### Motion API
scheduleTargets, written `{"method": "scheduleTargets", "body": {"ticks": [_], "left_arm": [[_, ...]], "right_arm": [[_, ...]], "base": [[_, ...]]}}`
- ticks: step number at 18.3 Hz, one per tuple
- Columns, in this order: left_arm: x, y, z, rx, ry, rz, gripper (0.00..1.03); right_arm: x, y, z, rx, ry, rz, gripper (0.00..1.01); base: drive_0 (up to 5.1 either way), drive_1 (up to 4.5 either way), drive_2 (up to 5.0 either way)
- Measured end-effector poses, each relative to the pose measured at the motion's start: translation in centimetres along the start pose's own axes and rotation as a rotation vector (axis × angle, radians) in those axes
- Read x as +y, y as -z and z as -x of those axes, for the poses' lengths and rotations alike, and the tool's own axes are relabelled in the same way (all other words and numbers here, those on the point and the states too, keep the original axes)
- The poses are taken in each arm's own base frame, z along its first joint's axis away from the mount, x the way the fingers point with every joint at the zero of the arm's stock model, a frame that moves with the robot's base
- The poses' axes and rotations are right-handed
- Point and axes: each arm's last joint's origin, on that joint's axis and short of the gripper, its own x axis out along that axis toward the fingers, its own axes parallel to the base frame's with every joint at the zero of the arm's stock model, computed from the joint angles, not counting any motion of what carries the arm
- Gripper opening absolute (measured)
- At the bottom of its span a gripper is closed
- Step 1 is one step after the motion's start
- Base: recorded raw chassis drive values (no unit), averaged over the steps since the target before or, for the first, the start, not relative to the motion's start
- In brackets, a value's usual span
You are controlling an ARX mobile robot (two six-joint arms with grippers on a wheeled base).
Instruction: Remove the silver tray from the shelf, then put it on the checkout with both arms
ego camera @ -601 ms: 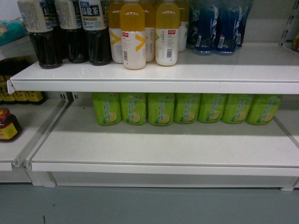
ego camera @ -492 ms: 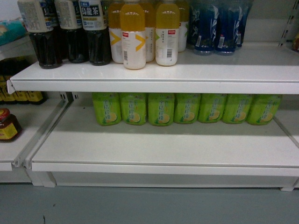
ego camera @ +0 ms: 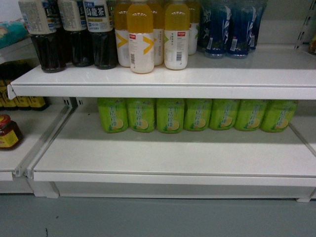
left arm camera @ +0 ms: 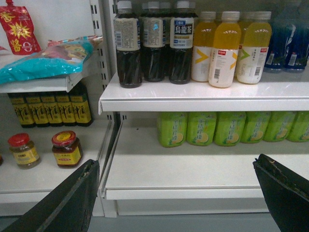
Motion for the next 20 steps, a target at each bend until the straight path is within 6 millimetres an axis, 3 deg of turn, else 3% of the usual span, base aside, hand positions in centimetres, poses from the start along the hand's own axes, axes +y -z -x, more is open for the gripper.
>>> {"method": "scheduleTargets", "body": {"ticks": [20], "left_arm": [[0.0,0.01,0.0,0.001,0.0,-0.008,0.98]], "right_arm": [[0.0,0.0,0.0,0.0,0.0,0.002,0.98]], "base": [[0.0,0.0,0.0]]}}
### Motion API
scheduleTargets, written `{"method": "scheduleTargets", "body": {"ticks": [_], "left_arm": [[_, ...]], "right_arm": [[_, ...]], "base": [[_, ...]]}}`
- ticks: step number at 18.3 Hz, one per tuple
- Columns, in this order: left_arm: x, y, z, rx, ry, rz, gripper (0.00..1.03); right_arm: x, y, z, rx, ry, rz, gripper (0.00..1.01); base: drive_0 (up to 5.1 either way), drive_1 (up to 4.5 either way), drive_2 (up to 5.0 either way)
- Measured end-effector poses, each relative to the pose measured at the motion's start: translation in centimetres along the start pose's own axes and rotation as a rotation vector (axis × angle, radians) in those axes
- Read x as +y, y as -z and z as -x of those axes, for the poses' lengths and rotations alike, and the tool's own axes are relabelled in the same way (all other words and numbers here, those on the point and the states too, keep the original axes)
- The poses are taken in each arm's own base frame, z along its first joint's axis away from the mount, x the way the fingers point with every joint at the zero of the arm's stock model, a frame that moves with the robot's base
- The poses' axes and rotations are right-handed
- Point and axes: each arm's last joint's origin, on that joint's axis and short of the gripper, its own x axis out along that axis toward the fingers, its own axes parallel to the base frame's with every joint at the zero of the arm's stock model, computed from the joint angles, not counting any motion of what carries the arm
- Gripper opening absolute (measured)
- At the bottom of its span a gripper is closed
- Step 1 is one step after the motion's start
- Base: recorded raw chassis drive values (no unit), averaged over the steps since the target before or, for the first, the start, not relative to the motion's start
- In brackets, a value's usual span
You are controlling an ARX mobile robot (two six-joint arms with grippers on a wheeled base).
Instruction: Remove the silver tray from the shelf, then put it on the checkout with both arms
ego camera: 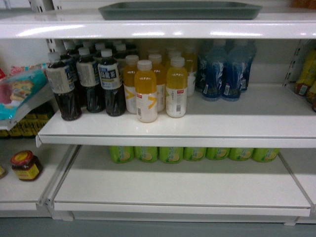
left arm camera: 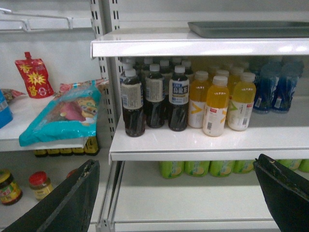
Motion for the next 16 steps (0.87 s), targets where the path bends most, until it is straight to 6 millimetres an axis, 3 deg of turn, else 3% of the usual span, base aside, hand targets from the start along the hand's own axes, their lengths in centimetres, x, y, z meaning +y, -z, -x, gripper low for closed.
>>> {"method": "scheduleTargets", "body": {"ticks": [12,16], "left_arm": [[0.0,-0.01,0.0,-0.001,0.0,-0.003,0.98],[0.0,0.01,0.0,0.001,0.0,-0.003,0.98]], "right_arm": [[0.0,-0.01,0.0,-0.001,0.0,-0.002,0.98],[0.0,0.01,0.0,0.001,0.0,-0.002,0.98]], "base": [[0.0,0.0,0.0],[0.0,4.29,-4.3]]}}
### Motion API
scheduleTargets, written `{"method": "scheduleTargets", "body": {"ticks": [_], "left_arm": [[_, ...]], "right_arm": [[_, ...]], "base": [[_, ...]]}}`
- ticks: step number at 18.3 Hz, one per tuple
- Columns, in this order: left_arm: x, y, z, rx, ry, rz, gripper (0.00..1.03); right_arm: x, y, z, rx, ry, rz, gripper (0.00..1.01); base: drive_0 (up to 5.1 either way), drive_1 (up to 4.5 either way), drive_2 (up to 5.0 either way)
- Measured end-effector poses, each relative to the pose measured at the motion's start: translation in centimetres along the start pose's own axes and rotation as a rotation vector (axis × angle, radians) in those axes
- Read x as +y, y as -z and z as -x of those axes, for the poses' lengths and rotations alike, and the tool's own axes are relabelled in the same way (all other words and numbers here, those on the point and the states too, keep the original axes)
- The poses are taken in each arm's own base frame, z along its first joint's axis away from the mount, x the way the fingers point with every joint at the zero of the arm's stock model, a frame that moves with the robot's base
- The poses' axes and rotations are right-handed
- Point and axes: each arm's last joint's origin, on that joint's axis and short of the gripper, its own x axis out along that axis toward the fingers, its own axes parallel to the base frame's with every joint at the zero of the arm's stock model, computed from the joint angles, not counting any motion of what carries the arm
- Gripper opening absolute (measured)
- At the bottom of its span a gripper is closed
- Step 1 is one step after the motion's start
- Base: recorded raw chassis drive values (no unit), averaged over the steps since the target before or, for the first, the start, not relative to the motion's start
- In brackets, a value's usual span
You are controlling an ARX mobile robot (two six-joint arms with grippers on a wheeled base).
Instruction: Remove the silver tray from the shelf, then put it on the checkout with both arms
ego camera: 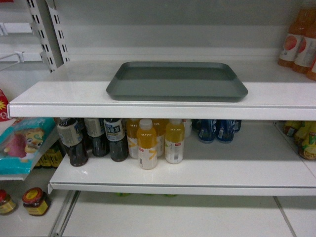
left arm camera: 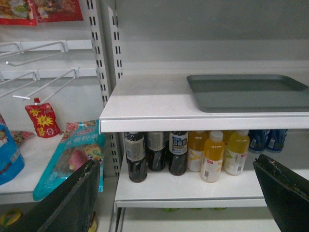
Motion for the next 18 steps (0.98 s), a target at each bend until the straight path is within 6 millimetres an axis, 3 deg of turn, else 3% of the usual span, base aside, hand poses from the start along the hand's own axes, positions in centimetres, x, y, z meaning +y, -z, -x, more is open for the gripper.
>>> {"method": "scheduleTargets", "body": {"ticks": [18], "left_arm": [[0.0,-0.02,0.0,-0.002,0.0,0.0,0.98]], "right_arm": [[0.0,-0.04,0.0,-0.004,0.0,0.0,0.98]], "base": [[0.0,4.32,-4.2]]}}
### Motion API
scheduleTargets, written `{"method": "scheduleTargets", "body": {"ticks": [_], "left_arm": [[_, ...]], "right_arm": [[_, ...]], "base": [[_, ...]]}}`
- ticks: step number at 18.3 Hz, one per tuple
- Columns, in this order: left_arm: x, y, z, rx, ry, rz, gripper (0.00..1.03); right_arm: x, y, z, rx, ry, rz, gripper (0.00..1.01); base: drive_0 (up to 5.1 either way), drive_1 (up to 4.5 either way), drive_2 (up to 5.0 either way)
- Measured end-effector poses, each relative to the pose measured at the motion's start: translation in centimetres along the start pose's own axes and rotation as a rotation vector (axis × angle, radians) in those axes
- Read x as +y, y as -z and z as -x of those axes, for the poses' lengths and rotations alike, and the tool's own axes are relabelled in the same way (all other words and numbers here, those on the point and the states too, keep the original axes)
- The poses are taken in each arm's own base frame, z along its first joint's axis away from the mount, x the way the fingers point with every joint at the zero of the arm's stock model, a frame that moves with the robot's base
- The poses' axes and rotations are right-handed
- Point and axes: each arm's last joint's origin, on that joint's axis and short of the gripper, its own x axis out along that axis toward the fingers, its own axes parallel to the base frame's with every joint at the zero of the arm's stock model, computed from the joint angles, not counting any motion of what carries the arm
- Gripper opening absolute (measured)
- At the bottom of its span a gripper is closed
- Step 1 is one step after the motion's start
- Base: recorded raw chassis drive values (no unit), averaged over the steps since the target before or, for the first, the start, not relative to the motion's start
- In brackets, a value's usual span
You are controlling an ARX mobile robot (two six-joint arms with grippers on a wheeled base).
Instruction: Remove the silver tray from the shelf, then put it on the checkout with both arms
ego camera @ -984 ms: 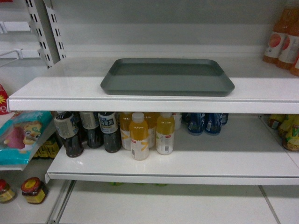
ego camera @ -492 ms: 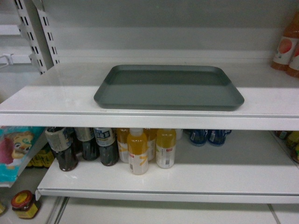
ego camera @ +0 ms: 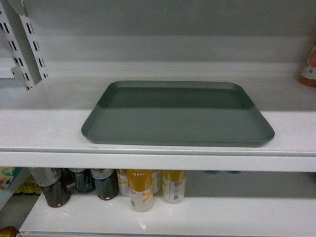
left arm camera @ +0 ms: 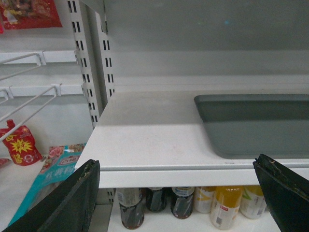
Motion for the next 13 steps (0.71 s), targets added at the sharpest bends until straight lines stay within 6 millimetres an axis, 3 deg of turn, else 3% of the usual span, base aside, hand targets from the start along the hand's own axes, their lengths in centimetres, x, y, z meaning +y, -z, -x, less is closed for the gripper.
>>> {"method": "scheduleTargets", "body": {"ticks": [4,13], "left_arm": [[0.0,0.0,0.0,0.0,0.0,0.0,0.98],[0.0,0.01,0.0,0.001,0.0,0.0,0.98]], "right_arm": [[0.0,0.02,0.0,0.002,0.0,0.0,0.98],[0.0,0.02,0.0,0.002,0.0,0.0,0.98]], "base": [[0.1,4.06,-3.9],[0.0,0.0,0.0]]}}
